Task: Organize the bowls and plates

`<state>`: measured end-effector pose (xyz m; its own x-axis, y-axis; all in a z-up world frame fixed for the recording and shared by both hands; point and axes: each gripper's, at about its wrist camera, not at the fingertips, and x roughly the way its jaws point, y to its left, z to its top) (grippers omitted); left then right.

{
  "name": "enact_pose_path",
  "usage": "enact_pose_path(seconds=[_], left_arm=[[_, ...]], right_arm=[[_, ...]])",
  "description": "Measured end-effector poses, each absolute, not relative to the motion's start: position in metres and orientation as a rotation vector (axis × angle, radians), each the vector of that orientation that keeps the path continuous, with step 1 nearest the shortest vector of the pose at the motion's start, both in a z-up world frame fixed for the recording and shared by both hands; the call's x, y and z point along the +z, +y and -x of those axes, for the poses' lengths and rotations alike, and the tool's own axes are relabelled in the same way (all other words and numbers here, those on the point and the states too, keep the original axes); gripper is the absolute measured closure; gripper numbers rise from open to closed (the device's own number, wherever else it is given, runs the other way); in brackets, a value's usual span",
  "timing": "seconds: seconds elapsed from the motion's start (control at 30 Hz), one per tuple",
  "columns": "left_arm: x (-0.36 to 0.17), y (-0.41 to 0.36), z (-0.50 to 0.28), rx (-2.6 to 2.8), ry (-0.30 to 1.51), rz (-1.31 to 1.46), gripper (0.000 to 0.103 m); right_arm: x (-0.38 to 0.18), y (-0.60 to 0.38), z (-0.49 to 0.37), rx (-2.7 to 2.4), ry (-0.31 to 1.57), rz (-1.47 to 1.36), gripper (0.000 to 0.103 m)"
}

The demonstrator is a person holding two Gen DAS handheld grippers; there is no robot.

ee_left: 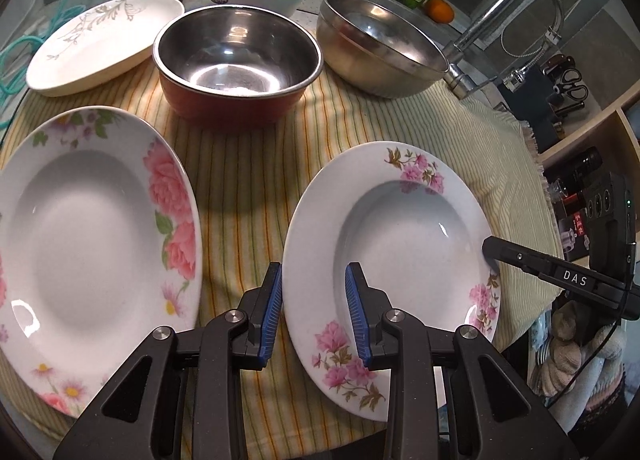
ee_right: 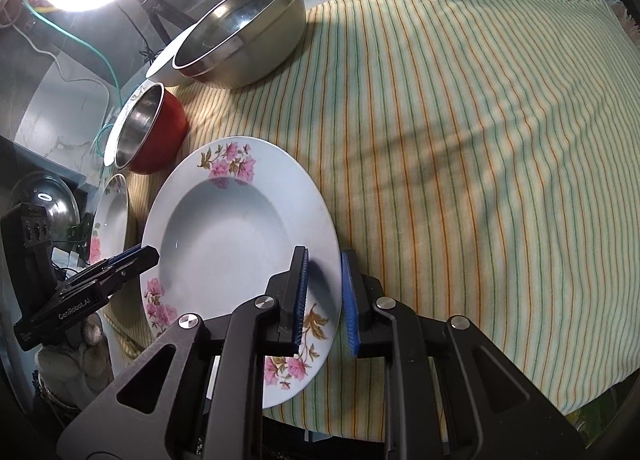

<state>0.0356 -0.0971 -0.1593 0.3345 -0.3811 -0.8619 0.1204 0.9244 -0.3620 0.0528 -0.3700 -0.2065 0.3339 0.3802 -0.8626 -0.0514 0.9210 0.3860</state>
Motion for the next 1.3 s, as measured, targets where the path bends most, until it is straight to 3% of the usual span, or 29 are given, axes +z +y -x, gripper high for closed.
enact_pose_path(seconds=[0.9,0.97,1.03,1.2,1.3], left_arm=[[-0.158,-0.103,-0.029,-0.335,1.186,0.232,0.074],[-0.156,-0.102,-0.029,-0.337,1.184,0.230,0.074],[-0.154,-0.101,-0.028,-0.342,1.179,0.231,0.070],[-0.145,-0.095,-0.026,-0.342,1.142,0.233,0.059],[-0.137,-0.089,-0.025,-0.329,1.116,0.225,0.050]], right_arm=[[-0.207,-0.370,-0.039,0.267,1.209,-0.305,0.084],[-0.204,-0.369,-0.040,0.258,1.198,-0.292,0.079],[-0.200,-0.368,-0.040,0.250,1.178,-0.281,0.062],[-0.182,-0.363,-0.041,0.235,1.111,-0.247,0.040],[-0.172,-0.358,-0.042,0.249,1.079,-0.251,0.036]])
